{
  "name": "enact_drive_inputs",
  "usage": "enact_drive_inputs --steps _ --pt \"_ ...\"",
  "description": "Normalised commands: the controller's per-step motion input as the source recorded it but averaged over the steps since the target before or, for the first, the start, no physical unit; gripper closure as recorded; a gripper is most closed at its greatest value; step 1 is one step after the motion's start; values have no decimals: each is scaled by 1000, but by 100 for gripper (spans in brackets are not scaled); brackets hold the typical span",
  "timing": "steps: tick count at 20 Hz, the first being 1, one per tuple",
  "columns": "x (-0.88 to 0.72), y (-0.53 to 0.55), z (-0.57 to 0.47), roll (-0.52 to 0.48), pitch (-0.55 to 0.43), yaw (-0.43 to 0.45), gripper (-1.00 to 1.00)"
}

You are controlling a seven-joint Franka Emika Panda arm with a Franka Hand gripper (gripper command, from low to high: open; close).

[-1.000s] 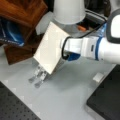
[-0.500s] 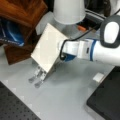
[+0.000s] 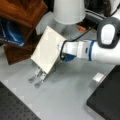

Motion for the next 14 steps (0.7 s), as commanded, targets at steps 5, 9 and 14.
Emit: enact_drive_inputs --steps 5,9,14 --pt "-262 -330 30 165 -137 424 100" --pt "-303 -399 98 139 -128 456 100" --pt "-294 -414 83 88 -118 442 100"
